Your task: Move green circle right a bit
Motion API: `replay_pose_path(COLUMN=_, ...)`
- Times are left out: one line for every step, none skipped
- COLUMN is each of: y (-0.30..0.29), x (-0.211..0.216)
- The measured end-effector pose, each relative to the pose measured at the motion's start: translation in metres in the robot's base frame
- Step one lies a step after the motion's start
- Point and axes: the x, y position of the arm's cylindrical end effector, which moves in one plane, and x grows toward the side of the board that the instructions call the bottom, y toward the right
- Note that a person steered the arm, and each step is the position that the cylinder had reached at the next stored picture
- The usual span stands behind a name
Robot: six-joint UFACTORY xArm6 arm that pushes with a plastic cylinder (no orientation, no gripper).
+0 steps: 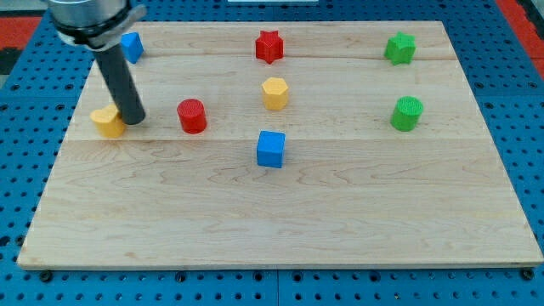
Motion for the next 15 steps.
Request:
replay_pose_path(y=-0.001, x=0.000)
replay_pose_path(y=-0.001, x=0.000)
replay_pose_path(y=-0.001, x=0.032)
replay_pose_path(y=0.006, x=0.098)
replay_pose_path(y=0.061, x=0.139)
replay_pose_path(y=0.159, x=0.147)
replay_pose_path(y=0.271, x=0.147)
replay_pose_path(y=0.363, x=0.135)
replay_pose_path(y=0.381, x=0.094)
replay_pose_path(y=0.363, x=0.061)
replay_pose_path(y=0.361, x=0.031)
replay_pose_path(y=0.350, x=0.019)
replay_pose_path(y=0.331, x=0.018)
replay_pose_path(y=0.348, x=0.006)
replay_pose_path(y=0.373, x=0.004)
